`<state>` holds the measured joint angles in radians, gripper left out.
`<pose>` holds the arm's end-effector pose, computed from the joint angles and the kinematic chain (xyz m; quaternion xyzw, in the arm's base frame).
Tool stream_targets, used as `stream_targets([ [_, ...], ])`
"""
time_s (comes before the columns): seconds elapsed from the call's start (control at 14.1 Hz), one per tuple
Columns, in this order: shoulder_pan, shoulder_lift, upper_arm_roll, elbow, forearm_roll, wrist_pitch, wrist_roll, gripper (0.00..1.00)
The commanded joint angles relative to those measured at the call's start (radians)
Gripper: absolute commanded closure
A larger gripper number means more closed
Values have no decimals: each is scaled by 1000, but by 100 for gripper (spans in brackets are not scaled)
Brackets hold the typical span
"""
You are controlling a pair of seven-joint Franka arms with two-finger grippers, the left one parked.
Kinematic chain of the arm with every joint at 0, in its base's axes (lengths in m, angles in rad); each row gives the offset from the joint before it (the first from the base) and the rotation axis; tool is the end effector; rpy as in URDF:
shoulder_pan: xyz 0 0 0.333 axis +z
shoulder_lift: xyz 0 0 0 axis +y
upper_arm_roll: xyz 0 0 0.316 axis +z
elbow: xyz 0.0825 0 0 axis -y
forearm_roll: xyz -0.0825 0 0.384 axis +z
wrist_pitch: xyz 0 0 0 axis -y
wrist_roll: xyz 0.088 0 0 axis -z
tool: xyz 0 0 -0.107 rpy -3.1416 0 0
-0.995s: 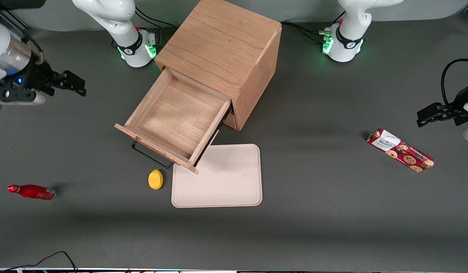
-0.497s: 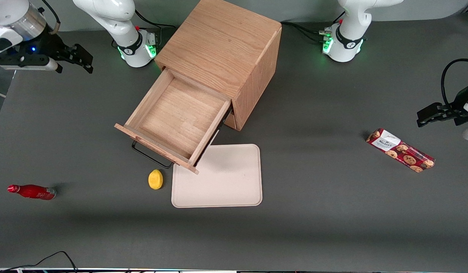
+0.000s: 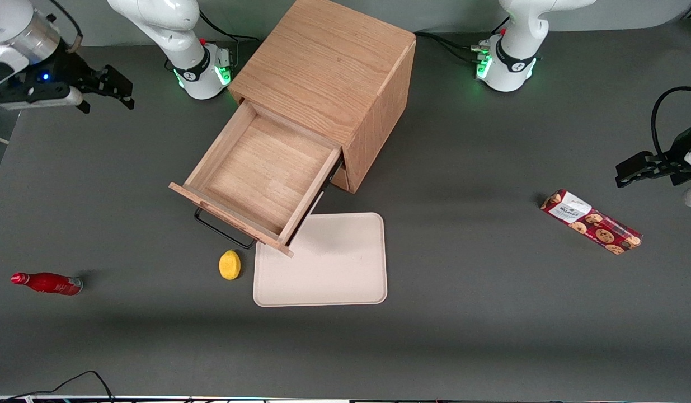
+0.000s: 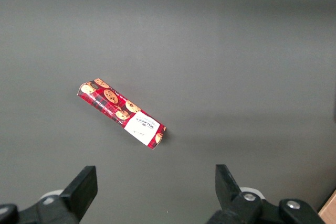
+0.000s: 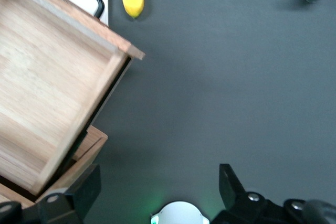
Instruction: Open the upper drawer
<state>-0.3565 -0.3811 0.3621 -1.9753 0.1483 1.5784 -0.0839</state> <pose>0.4385 0.0445 0.6090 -0.9994 -0.0295 0.0185 0.0090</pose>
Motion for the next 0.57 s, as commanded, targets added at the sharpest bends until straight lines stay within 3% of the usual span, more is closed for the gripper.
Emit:
stream_targets([
  [0.0, -3, 105, 26, 125, 11, -28, -16, 0],
  [0.36, 7, 119, 34, 133, 10, -25, 15, 0],
  [0.43, 75, 122, 9, 131, 7, -23, 47, 0],
  [0.5, 182, 125, -80, 130, -12, -23, 123, 0],
])
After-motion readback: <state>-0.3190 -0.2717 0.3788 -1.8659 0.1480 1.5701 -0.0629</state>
